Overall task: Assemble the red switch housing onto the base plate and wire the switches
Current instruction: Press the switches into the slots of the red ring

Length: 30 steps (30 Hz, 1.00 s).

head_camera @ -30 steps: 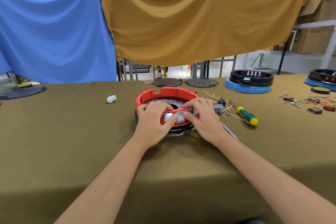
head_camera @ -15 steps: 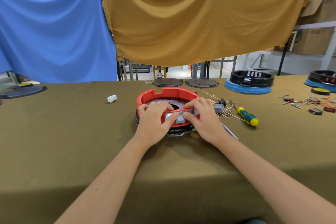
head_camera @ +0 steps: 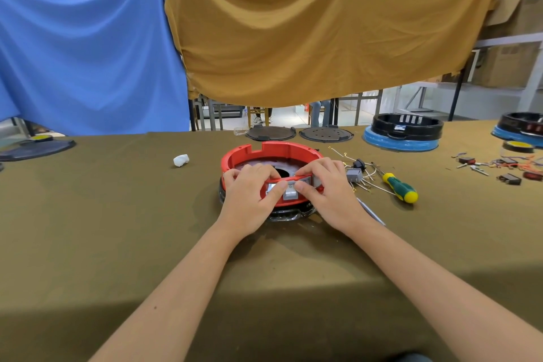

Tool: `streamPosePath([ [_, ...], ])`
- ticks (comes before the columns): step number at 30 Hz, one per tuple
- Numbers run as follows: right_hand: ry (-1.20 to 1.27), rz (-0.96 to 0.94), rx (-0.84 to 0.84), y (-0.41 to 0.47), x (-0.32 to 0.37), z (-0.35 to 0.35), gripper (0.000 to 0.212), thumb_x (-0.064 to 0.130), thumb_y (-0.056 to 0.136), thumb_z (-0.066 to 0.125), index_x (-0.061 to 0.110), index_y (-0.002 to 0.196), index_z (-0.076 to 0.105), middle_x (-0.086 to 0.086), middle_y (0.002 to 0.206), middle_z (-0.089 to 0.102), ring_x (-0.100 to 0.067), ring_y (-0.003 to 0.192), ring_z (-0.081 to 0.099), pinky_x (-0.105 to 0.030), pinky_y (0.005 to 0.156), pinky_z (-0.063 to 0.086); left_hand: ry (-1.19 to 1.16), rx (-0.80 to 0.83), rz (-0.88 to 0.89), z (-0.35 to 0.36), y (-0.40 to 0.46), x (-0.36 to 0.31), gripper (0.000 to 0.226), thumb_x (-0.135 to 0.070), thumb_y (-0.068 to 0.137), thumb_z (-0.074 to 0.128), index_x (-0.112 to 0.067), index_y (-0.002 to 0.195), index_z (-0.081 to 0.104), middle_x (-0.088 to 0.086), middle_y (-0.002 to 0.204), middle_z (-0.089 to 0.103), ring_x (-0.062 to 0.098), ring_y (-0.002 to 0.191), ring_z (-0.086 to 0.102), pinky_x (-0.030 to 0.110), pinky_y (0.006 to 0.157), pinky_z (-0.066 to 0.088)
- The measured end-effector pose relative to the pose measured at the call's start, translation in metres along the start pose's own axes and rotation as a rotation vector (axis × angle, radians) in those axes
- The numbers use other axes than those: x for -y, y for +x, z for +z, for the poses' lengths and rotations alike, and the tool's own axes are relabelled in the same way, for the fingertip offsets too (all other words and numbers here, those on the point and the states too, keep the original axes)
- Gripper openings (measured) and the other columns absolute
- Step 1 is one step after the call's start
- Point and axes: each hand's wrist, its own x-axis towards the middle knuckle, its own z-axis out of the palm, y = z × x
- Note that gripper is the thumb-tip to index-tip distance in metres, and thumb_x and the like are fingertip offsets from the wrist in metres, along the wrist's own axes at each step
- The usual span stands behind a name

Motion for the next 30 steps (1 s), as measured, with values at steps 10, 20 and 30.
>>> streamPosePath([
  [10, 0.012, 0.026, -0.016, 0.004, 0.005, 0.002, 0.013, 0.029, 0.095, 0.063, 0.022, 0.106, 0.064, 0.007, 0.110, 0.051, -0.010, 0.116, 0.034, -0.008, 0.084, 0.028, -0.008, -0.004, -0.037, 0.002, 0.002, -0.002, 0.022, -0.048, 0.093, 0.047, -0.032, 0.087, 0.060, -0.018, 0.084, 0.060, 0.002, 0.085, 0.049, 0.034, 0.087, 0.024],
  [20, 0.051, -0.007, 0.060, -0.006, 0.001, -0.005, 0.026, 0.023, 0.093, 0.065, 0.027, 0.118, 0.060, 0.010, 0.120, 0.047, -0.008, 0.121, 0.028, 0.000, 0.087, 0.023, 0.047, 0.067, 0.023, -0.003, -0.002, 0.000, 0.022, -0.037, 0.079, 0.055, -0.034, 0.101, 0.054, -0.023, 0.093, 0.053, 0.002, 0.088, 0.045, 0.030, 0.089, 0.022],
  [30, -0.033, -0.049, 0.022, -0.005, 0.002, -0.003, 0.027, 0.024, 0.089, 0.069, 0.024, 0.115, 0.060, 0.009, 0.119, 0.049, -0.010, 0.120, 0.032, -0.004, 0.089, 0.026, 0.082, 0.075, 0.016, -0.001, -0.002, 0.001, 0.024, -0.035, 0.080, 0.057, -0.038, 0.104, 0.051, -0.023, 0.091, 0.052, 0.001, 0.088, 0.045, 0.028, 0.087, 0.020],
])
